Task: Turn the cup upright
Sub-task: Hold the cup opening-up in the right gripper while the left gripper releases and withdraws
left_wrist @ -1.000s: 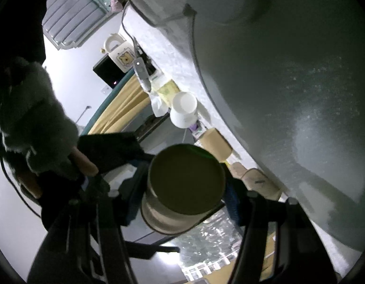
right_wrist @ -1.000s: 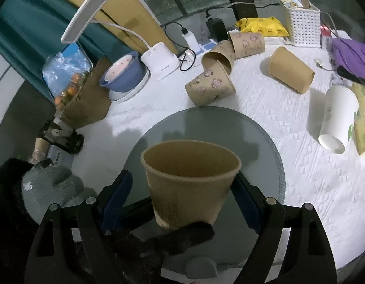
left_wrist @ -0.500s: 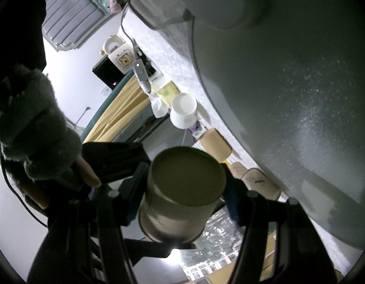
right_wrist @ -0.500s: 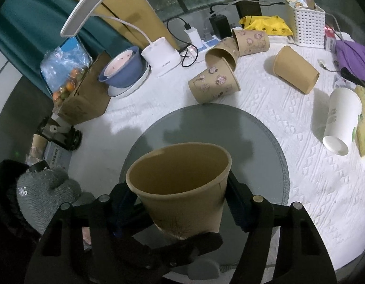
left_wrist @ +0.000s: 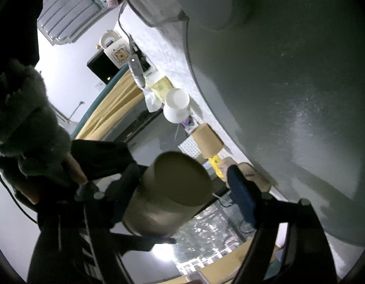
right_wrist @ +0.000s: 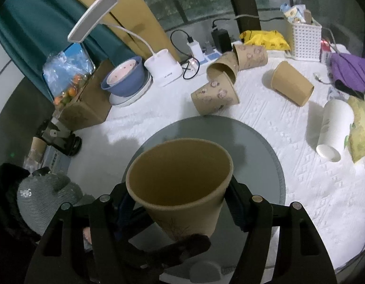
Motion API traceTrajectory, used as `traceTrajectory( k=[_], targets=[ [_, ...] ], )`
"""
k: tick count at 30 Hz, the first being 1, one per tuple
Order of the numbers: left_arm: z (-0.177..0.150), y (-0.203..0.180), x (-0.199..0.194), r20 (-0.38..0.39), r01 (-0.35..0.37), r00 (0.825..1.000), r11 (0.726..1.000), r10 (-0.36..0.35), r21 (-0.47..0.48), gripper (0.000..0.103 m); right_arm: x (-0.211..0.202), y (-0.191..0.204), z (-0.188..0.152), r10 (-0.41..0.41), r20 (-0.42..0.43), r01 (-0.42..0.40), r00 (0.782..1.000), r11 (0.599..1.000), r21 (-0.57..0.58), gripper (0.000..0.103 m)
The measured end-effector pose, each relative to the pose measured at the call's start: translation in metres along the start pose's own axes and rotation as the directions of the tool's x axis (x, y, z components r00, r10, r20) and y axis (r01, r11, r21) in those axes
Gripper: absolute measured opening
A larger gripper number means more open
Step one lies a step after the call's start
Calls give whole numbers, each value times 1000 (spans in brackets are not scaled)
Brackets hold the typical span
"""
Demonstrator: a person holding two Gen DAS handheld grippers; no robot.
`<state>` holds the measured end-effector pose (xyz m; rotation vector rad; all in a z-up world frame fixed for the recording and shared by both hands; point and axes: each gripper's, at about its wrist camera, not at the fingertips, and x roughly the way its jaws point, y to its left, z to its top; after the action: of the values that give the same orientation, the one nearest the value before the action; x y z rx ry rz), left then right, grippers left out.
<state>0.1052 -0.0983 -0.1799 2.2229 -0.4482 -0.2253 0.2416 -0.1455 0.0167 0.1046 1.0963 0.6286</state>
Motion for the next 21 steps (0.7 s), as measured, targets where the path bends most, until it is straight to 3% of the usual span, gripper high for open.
traceTrajectory(
  k=[16, 21],
  targets=[
    [-6, 3, -1, -13, 38, 999, 999, -38, -3, 80, -26, -3, 5, -15, 86, 14, 996, 1000, 14, 71],
    [-10, 6, 2, -43, 102, 994, 993, -105, -57, 80, -37, -5, 11, -21, 132, 19, 991, 1000, 20, 71]
  ],
)
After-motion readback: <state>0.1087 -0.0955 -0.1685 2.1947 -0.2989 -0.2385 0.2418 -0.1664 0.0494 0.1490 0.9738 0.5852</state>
